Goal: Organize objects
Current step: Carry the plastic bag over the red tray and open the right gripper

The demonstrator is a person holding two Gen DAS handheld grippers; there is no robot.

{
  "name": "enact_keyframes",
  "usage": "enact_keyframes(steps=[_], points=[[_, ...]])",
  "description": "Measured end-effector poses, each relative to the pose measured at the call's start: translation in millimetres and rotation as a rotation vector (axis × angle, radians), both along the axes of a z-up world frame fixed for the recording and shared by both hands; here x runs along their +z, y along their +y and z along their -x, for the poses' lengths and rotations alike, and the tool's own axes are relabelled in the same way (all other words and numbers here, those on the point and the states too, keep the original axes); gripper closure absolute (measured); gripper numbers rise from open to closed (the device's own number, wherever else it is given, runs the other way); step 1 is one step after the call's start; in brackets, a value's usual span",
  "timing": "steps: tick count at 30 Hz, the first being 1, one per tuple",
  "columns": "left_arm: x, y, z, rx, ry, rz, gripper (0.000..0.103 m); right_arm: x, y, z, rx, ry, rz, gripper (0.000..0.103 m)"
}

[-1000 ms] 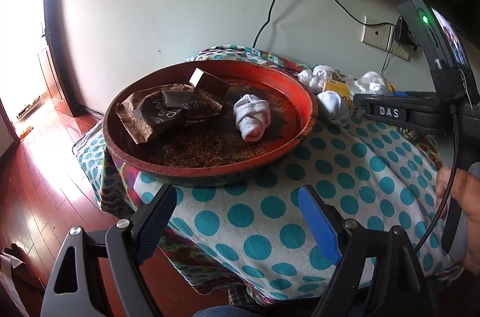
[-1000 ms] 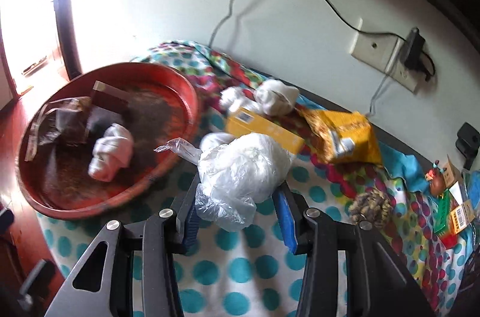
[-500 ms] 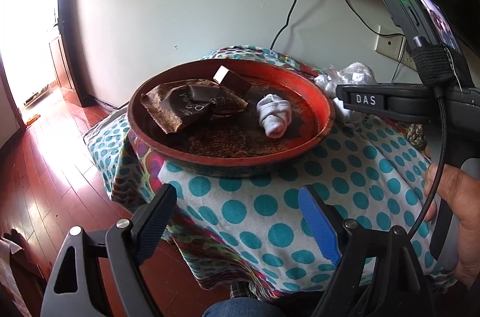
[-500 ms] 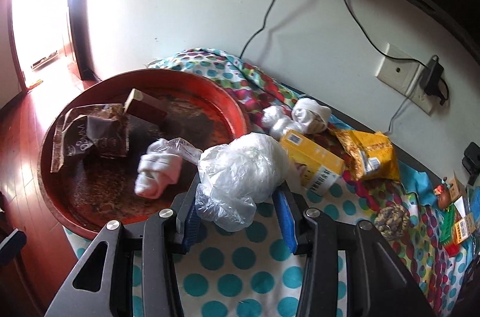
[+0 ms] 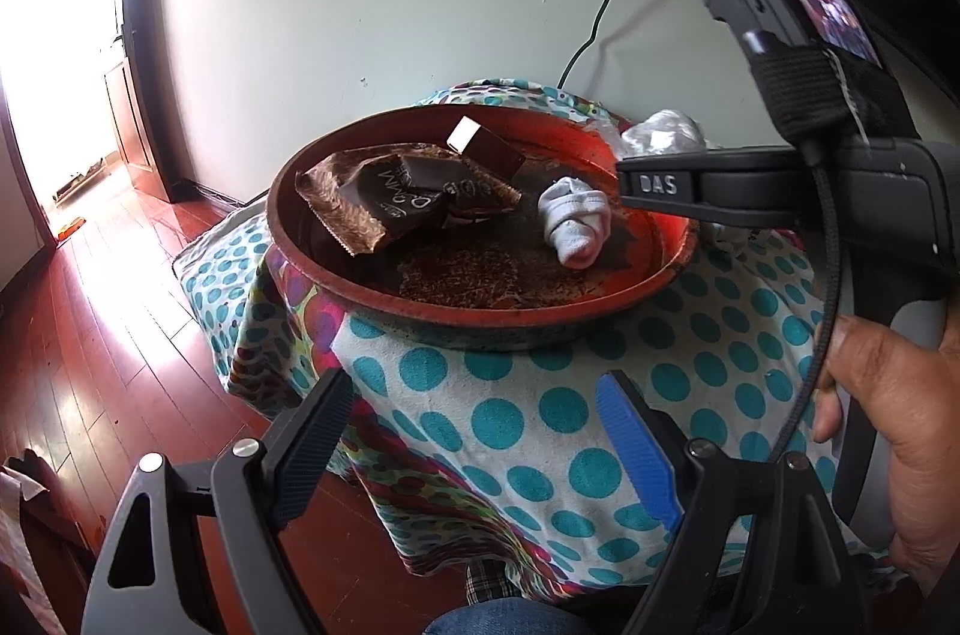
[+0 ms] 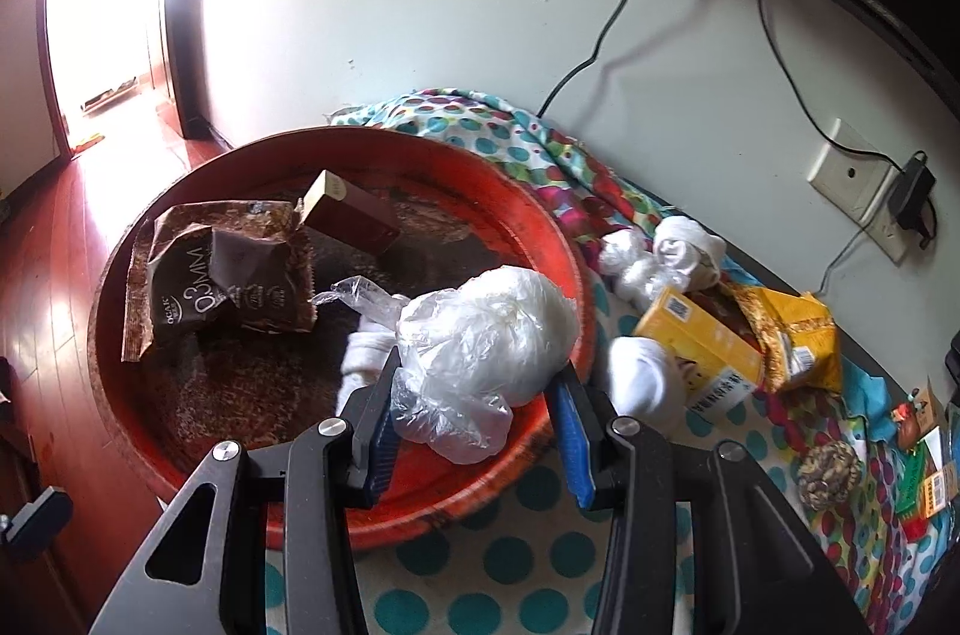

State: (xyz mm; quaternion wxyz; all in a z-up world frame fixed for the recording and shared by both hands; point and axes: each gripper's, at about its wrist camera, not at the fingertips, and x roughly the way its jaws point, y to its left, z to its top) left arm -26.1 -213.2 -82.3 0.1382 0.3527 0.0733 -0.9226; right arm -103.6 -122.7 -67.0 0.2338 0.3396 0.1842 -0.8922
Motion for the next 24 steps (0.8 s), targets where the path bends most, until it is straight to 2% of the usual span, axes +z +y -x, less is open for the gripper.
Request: enact_keyframes(steps=[10, 13, 19, 24], points=[[-7, -7, 5, 0.005, -0.021, -0.015, 0.017, -15, -24, 8, 0.031, -0.037, -0.007, 0.059], [-9, -7, 7, 0.002, -0.028, -0.015, 0.017, -18, -27, 8, 0.031, -0.039, -0.006, 0.047], [-11, -5, 8, -0.003, -0.031, -0.011, 0.017, -17, -24, 9, 0.026, -0.033, -0.001, 0.039], [-12, -3, 10, -0.014, -0.036, -0.002, 0.017, -8, -6, 9, 0.011, 0.000, 0.028, 0.018]])
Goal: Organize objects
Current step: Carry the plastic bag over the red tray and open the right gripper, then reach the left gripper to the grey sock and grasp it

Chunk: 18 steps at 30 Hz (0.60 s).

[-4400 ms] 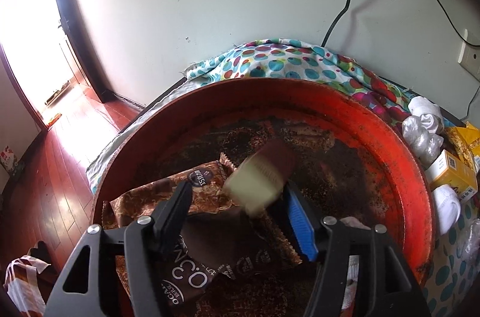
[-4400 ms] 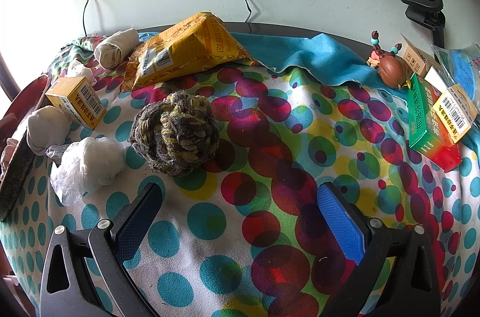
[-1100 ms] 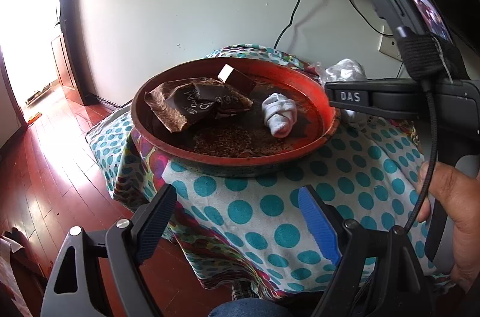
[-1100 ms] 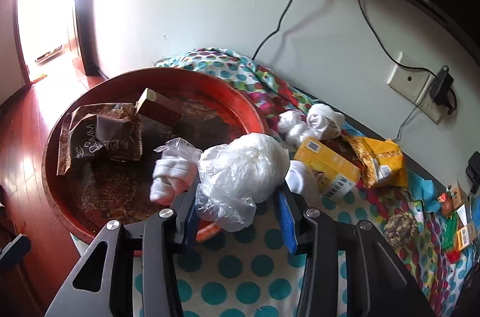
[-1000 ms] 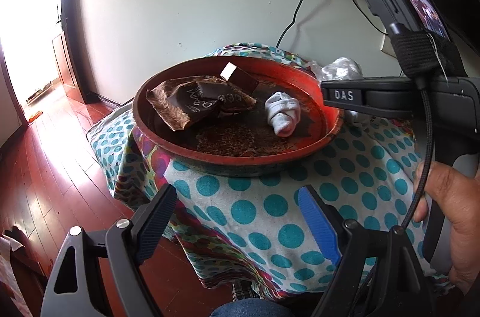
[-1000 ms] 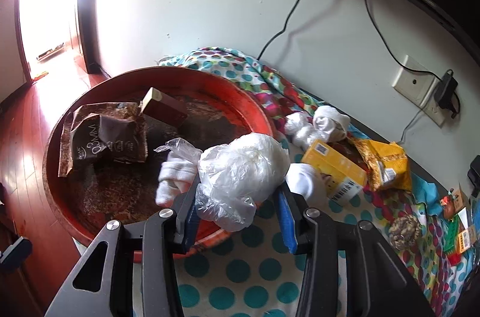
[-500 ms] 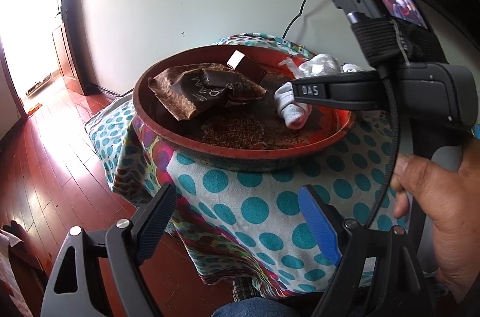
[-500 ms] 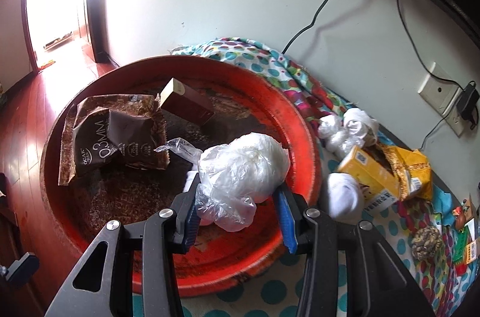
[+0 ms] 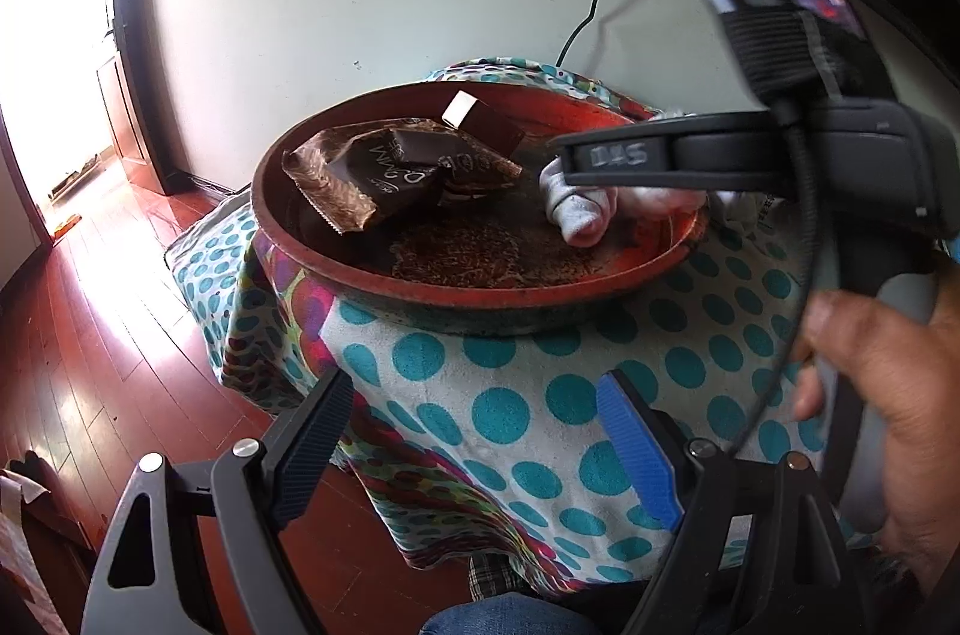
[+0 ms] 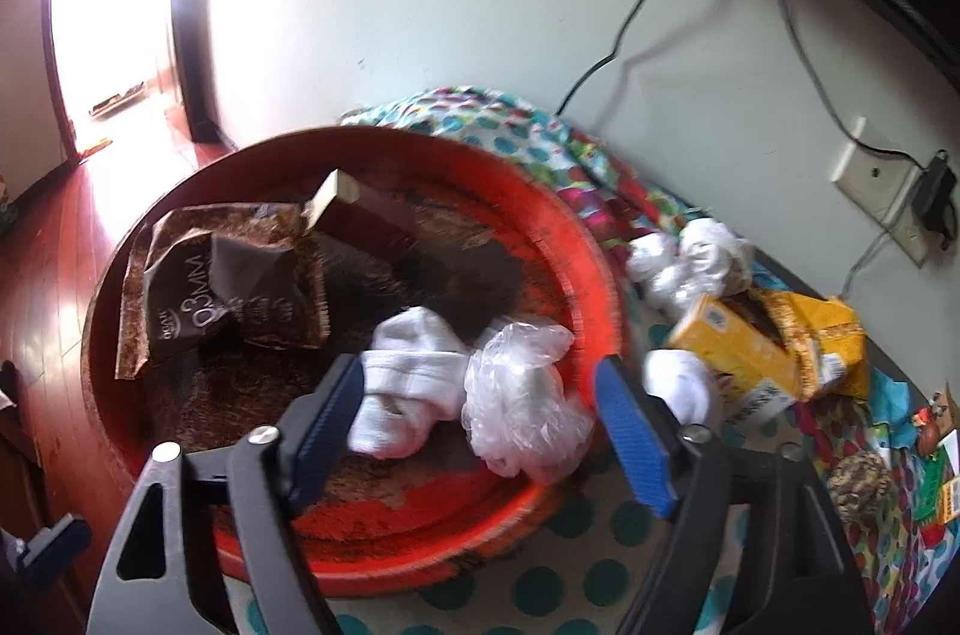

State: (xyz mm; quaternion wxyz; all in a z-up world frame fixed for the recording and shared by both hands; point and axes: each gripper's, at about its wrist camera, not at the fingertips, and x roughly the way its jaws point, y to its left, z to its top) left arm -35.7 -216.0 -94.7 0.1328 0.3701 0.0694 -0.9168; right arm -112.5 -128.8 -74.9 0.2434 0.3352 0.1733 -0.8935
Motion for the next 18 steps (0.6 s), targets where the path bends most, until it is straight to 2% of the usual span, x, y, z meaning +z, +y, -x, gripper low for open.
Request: enact_keyframes(steps=[4, 13, 18], points=[[0, 3, 0, -0.007, 0.003, 0.007, 0.017, 10, 36, 2, -0.032, 0.039, 0.037, 0.008], [1, 28, -2, -0.065, 0.016, 0.054, 0.017, -2, 168, 41, -0.245, 0.021, 0.013, 0.007], [0, 52, -3, -0.119, 0.040, 0.071, 0.017, -11, 223, 53, -0.316, 0.022, -0.004, 0.007]])
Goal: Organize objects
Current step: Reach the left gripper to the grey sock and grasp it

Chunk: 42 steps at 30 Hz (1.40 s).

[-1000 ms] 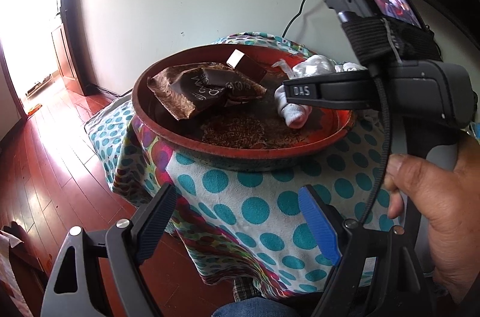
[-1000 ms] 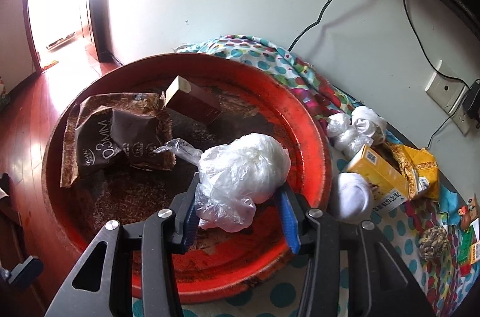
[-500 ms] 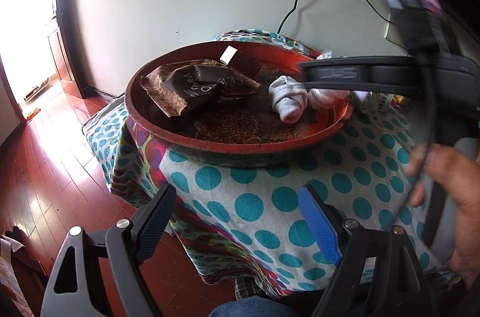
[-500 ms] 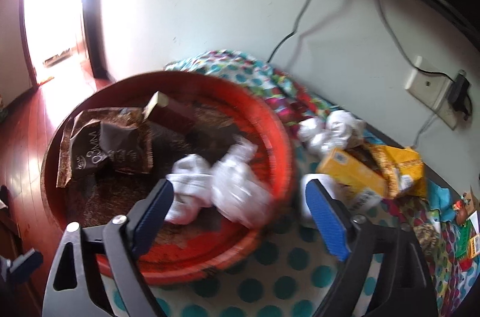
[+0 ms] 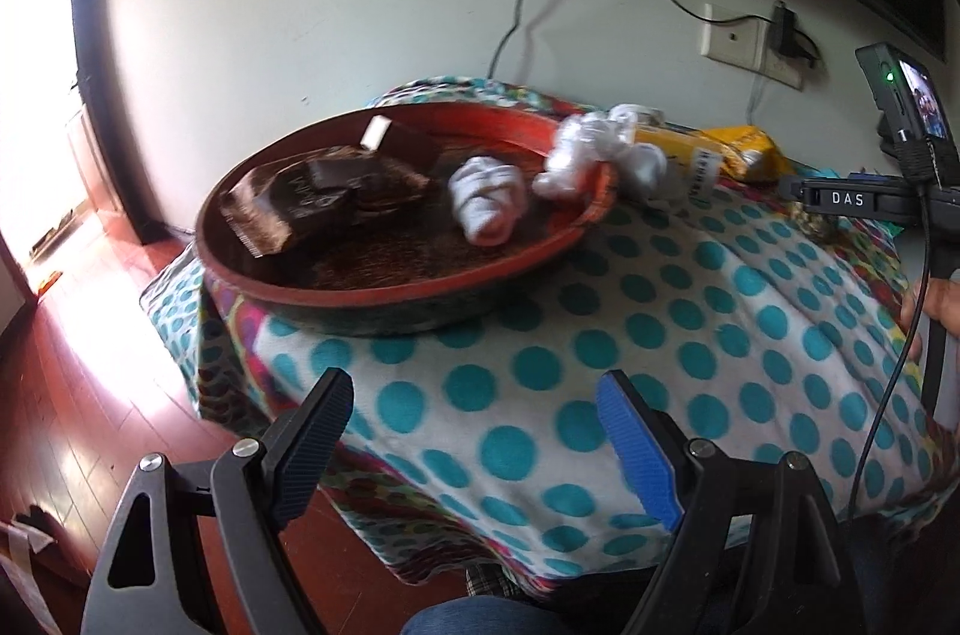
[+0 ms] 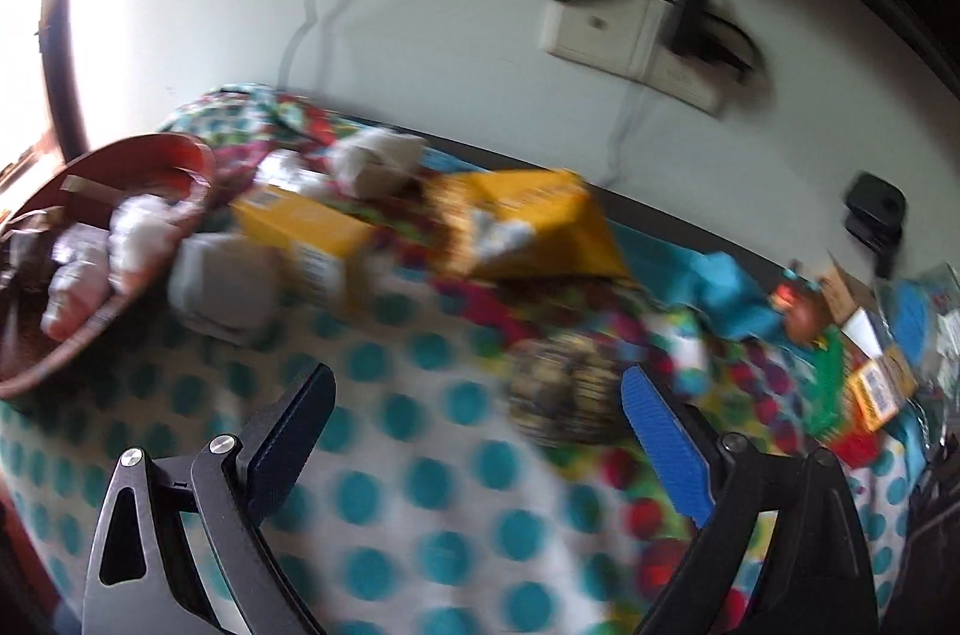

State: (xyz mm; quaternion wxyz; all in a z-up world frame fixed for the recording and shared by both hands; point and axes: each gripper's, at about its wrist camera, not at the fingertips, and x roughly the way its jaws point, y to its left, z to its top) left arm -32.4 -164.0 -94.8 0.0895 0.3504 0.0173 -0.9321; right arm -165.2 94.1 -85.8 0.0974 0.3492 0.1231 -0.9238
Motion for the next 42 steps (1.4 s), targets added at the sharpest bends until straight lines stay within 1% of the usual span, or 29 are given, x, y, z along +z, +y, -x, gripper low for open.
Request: enact_keyframes(steps=[3, 7, 12, 15, 16, 19, 21, 23, 25, 27, 28, 29, 30, 35, 39, 42], points=[[-5, 16, 3, -0.032, -0.005, 0.015, 0.017, -5, 27, 7, -0.038, -0.011, 0.012, 0.007], [-12, 34, 9, -0.057, -0.031, 0.026, 0.017, -14, 57, 15, -0.077, -0.038, 0.064, 0.007], [-13, 55, 19, -0.089, -0.060, 0.036, 0.017, -23, 69, 37, -0.075, -0.092, 0.143, 0.007], [-2, 66, 29, -0.113, -0.045, 0.047, 0.017, -26, 67, 45, -0.059, -0.105, 0.163, 0.005], [6, 70, 38, -0.122, -0.034, 0.039, 0.017, -27, 67, 46, -0.051, -0.100, 0.171, 0.005], [21, 74, 65, -0.126, -0.019, -0.017, 0.017, -29, 65, 51, -0.045, -0.122, 0.182, 0.003], [29, 80, 88, -0.130, 0.003, -0.035, 0.017, -31, 64, 54, -0.045, -0.136, 0.179, 0.000], [28, 87, 116, -0.142, -0.003, -0.054, 0.017, -39, 61, 61, -0.050, -0.189, 0.163, 0.000], [24, 94, 138, -0.143, -0.036, -0.054, 0.017, -47, 59, 68, -0.048, -0.244, 0.160, 0.000], [18, 104, 155, -0.157, -0.054, -0.044, 0.017, -44, 59, 66, -0.053, -0.226, 0.164, 0.000], [15, 110, 161, -0.154, -0.056, -0.010, 0.017, -44, 60, 66, -0.053, -0.223, 0.170, 0.000], [11, 117, 169, -0.140, -0.057, 0.040, 0.017, -43, 62, 65, -0.050, -0.221, 0.187, 0.000], [8, 119, 175, -0.126, -0.062, 0.060, 0.017, -43, 63, 65, -0.051, -0.222, 0.196, 0.000], [-9, 119, 200, -0.067, -0.119, 0.054, 0.017, -45, 68, 65, -0.052, -0.233, 0.241, 0.000], [-16, 121, 213, -0.045, -0.134, 0.053, 0.017, -44, 71, 65, -0.047, -0.233, 0.264, 0.000], [-21, 112, 226, -0.017, -0.151, 0.019, 0.018, -43, 77, 64, -0.046, -0.232, 0.290, 0.000]])
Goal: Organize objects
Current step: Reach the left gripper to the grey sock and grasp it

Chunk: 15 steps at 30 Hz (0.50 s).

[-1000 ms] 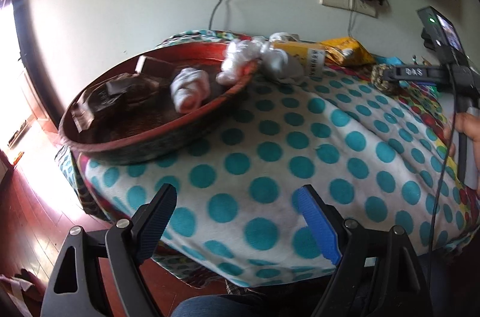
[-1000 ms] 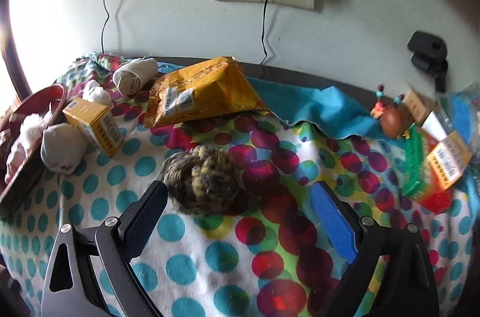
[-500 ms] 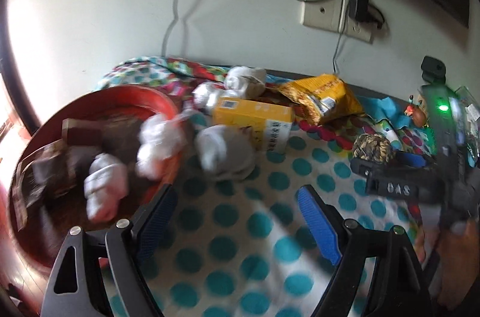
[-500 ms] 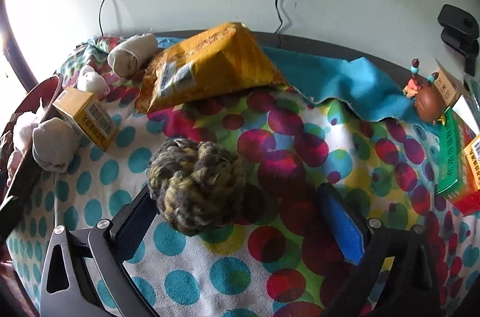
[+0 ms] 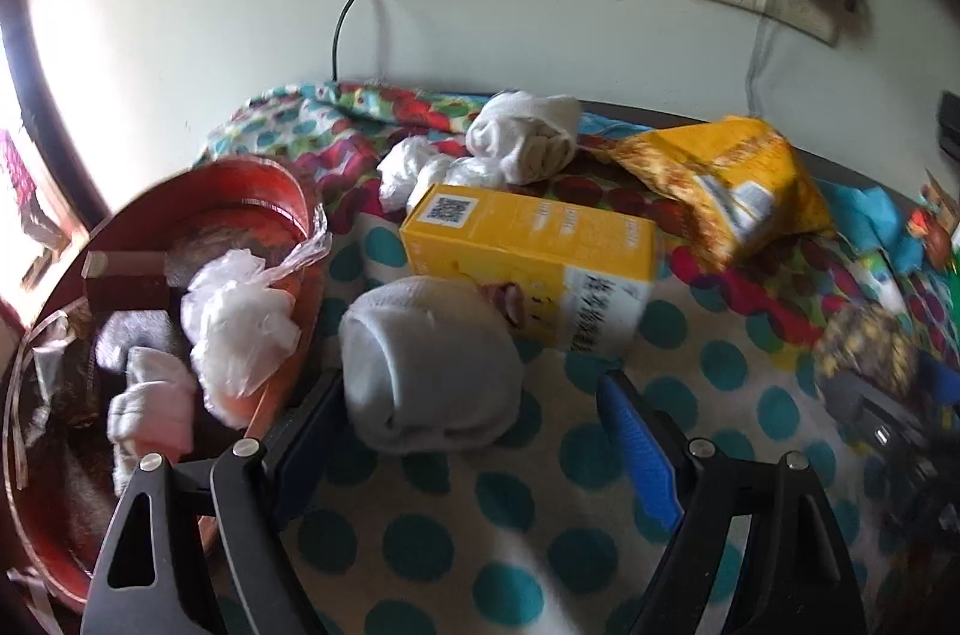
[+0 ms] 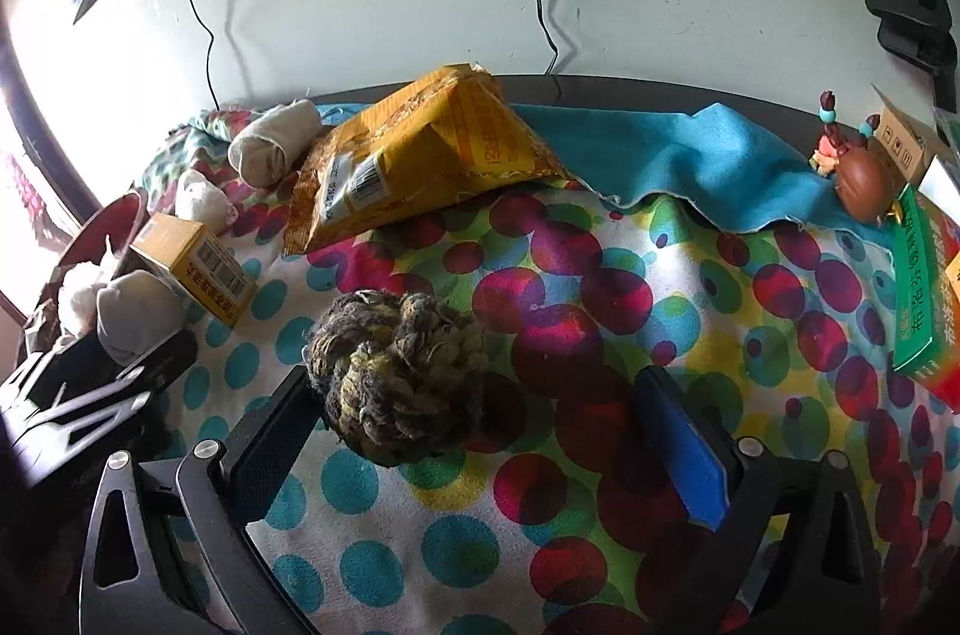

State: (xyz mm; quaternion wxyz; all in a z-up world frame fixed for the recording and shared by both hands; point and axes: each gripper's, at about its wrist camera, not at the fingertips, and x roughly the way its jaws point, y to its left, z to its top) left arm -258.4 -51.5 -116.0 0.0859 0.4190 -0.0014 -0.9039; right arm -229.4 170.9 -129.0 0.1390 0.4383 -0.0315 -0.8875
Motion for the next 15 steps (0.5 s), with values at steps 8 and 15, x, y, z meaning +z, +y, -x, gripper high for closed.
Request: enact_keyframes(steps=[8, 15], points=[[4, -18, 10, 0.029, 0.002, -0.065, 0.048, 1, 0, 0, -0.002, 0.000, -0.002, 0.000], [29, -10, -9, -0.033, 0.078, -0.017, 0.049, 1, -2, 0, -0.001, 0.001, -0.015, 0.000]])
